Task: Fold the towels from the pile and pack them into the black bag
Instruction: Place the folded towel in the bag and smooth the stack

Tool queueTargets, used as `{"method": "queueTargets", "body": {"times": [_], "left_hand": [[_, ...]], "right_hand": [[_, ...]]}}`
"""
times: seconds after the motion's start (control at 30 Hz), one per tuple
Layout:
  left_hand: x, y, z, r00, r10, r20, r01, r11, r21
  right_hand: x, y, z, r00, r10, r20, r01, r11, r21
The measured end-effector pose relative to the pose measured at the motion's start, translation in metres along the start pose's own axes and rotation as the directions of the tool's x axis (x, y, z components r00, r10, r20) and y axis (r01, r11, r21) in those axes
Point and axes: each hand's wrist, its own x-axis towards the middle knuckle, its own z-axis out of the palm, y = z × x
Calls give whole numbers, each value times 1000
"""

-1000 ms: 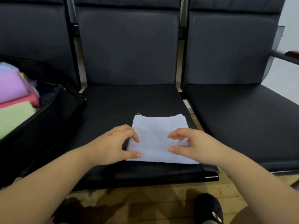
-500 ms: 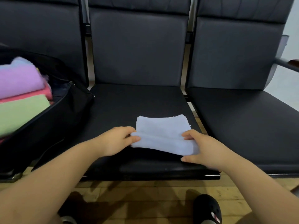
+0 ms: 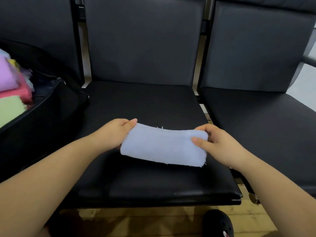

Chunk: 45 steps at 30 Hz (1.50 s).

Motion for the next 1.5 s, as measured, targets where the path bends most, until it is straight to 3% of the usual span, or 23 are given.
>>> {"method": "queueTargets", "body": {"times": [0.13, 0.23, 0.33, 0.47, 0.77, 0.9, 1.03, 1.17, 1.5], "left_hand": [[9, -3, 1, 995, -70, 76, 68, 997, 24], [14, -8, 3, 996, -43, 78, 21, 964, 266], [18, -8, 8, 998, -22, 59, -1, 933, 360], [18, -4, 9, 986, -40, 160, -21, 932, 361], [0, -3, 8, 976, -29, 214, -6, 987, 163], [-12, 2, 7, 982, 103, 159, -110, 993, 37], [-32, 12, 7, 937, 332, 108, -331, 943, -26], [-55, 25, 5, 876, 476, 79, -473, 879, -58], [-94, 15, -27, 854, 518, -56, -511, 853, 104]], "right_hand": [[15, 0, 8, 995, 84, -55, -83, 996, 25], [22, 3, 12, 989, 115, -96, -122, 990, -68], [25, 3, 14, 990, 82, -115, -103, 977, -186], [23, 0, 16, 999, 52, 13, -48, 978, -202], [4, -17, 23, 996, 72, 55, -52, 951, -306], [-6, -34, 33, 992, 10, 122, 42, 907, -418], [-20, -54, 46, 972, -129, 198, 178, 950, -255], [-29, -64, 57, 964, -184, 191, 218, 961, -171], [-55, -74, 56, 977, -83, 194, 160, 891, -425]]}}
